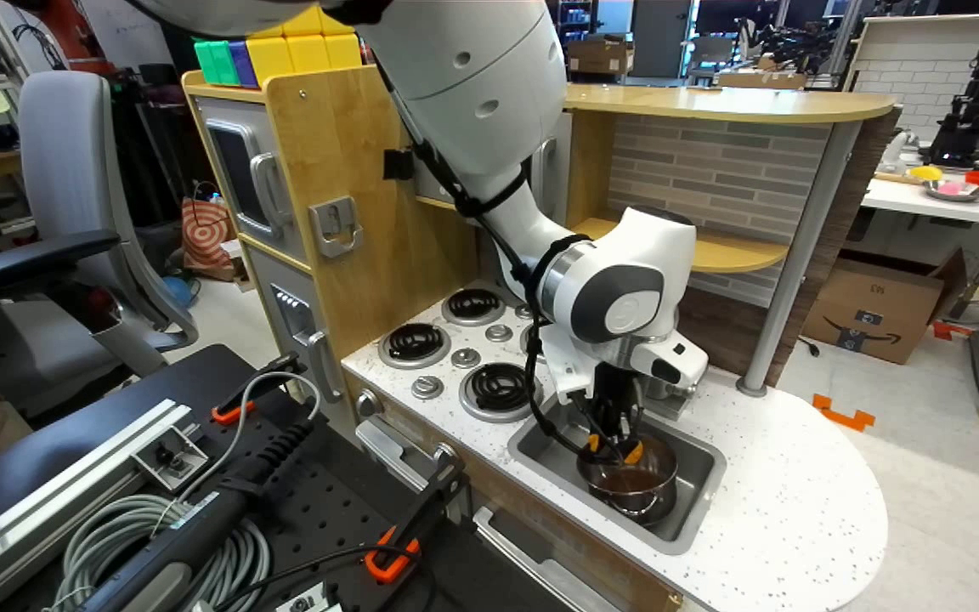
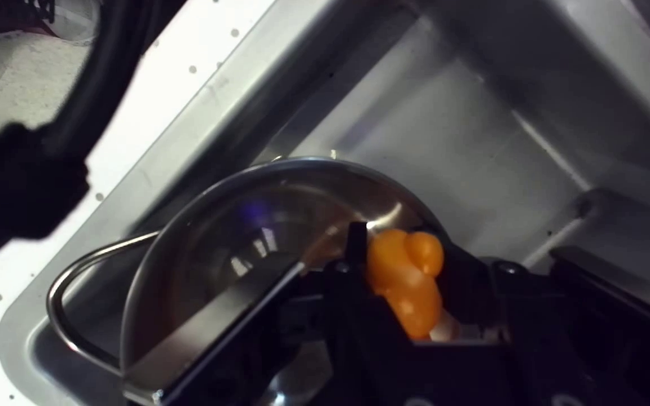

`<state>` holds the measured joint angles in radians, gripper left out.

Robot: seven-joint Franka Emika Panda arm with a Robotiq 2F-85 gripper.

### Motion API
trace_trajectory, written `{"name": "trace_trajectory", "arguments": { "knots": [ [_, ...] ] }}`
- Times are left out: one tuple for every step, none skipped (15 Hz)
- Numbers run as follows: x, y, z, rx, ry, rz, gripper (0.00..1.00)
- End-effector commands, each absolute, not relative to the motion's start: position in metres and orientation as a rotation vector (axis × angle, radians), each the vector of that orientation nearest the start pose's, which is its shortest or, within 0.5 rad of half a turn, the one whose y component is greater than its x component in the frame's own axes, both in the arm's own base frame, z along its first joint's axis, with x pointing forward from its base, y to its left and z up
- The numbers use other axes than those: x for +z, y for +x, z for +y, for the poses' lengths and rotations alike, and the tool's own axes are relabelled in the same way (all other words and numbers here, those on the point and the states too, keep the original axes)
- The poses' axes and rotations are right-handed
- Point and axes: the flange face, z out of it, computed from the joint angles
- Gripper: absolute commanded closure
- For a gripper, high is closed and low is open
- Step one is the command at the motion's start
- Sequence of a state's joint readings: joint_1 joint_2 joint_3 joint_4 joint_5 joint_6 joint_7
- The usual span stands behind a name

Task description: Put the orange object in the silver pot in the sink

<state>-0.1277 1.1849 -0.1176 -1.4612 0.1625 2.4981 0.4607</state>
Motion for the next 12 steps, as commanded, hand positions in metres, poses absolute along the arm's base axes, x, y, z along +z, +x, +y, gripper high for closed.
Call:
{"name": "trace_trajectory", "arguments": {
  "knots": [
    [-0.029, 0.636, -0.148, 0.155, -2.912, 1.201, 0.94],
    [-0.025, 0.638, -0.152, 0.134, -2.913, 1.197, 0.94],
    [-0.021, 0.637, -0.155, 0.126, -2.916, 1.192, 0.94],
    [-0.020, 0.636, -0.159, 0.124, -2.915, 1.195, 0.94],
    [-0.021, 0.632, -0.163, 0.127, -2.919, 1.200, 0.94],
    [-0.023, 0.628, -0.166, 0.139, -2.922, 1.207, 0.94],
    [-0.025, 0.624, -0.169, 0.153, -2.930, 1.212, 0.94],
    [-0.028, 0.619, -0.171, 0.160, -2.937, 1.219, 0.94],
    [-0.031, 0.614, -0.174, 0.172, -2.945, 1.224, 0.94],
    [-0.034, 0.610, -0.176, 0.183, -2.950, 1.231, 0.94],
    [-0.036, 0.607, -0.178, 0.190, -2.952, 1.236, 0.94],
    [-0.038, 0.604, -0.177, 0.198, -2.954, 1.239, 0.94]
  ]
}}
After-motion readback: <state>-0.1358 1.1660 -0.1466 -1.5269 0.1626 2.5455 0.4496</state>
